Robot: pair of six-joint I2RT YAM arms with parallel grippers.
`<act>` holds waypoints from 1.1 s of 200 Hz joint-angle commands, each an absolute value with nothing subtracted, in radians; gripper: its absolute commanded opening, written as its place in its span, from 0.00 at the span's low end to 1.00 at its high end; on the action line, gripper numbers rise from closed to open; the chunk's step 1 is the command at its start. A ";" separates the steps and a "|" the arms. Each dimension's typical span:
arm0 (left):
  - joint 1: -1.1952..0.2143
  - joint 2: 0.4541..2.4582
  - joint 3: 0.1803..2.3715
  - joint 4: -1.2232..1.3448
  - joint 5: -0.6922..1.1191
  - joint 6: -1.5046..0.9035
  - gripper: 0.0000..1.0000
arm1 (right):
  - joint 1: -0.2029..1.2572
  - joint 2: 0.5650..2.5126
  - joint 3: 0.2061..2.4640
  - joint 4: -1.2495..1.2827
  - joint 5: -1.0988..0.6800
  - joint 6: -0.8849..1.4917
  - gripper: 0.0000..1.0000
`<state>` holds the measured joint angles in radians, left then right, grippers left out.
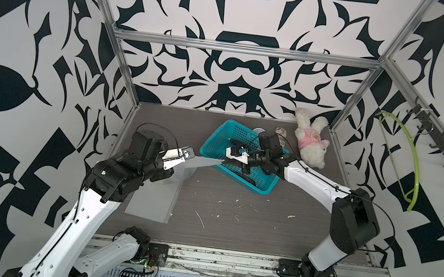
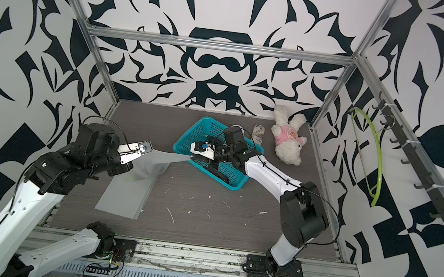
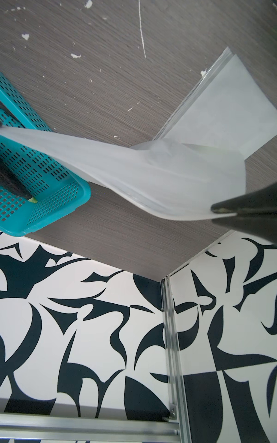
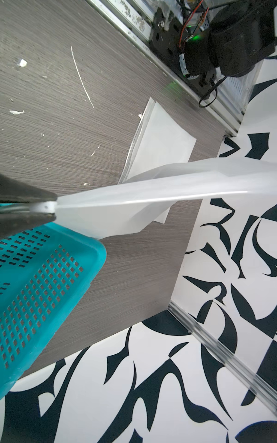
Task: Place the eggplant in a zip-top bag and seal the zipper
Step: Zip the zipper on the zipper food storage bag.
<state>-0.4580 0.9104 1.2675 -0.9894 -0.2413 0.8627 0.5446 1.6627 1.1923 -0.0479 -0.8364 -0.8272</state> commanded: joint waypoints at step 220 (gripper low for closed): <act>-0.357 0.917 1.290 -1.008 -0.133 0.877 0.00 | 0.480 1.594 1.175 -0.060 -0.831 -0.695 0.29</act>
<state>-0.3599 0.9039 1.2678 -0.9867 -0.1757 0.8940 0.4820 1.6501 1.1503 -0.0742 -0.7956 -0.7670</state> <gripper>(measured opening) 0.040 0.263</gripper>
